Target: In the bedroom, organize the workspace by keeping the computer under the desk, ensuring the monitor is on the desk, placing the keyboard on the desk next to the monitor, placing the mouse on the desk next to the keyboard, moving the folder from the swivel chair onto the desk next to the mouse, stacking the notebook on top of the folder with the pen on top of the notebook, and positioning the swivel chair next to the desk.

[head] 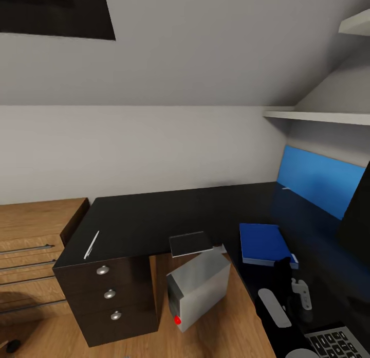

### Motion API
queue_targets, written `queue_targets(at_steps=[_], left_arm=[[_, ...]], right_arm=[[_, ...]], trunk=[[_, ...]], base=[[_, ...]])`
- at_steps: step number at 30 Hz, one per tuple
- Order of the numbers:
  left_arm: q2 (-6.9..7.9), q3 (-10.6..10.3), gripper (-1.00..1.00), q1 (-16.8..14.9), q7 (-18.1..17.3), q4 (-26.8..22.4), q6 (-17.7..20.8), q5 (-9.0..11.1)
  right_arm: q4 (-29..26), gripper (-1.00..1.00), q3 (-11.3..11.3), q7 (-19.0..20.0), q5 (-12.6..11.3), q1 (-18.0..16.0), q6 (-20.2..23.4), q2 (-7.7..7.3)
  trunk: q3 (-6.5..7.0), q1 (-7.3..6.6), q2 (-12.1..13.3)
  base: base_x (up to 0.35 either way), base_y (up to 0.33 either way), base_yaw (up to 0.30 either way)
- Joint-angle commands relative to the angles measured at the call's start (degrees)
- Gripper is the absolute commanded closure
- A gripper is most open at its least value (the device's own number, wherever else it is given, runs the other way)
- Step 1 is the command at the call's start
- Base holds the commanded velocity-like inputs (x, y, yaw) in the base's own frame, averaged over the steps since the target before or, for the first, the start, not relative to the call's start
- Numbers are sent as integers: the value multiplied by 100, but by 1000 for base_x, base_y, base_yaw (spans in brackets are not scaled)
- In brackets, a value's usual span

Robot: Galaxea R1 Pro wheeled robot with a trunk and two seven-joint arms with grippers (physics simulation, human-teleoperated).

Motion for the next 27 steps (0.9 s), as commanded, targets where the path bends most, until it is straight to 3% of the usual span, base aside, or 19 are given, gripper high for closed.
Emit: queue_targets(at_steps=[1,27], left_arm=[[6,-22,-100,-1,43,-14,28,28],[14,-29,-100,-1,34,-6,23,28]], right_arm=[[-1,100,-5,-51,-62,-1,-9,4],[-1,100,-1,-69,-61,-1,-9,4]], trunk=[[-6,0,-3],[-6,0,-3]], base=[[0,0,0],[26,0,0]])
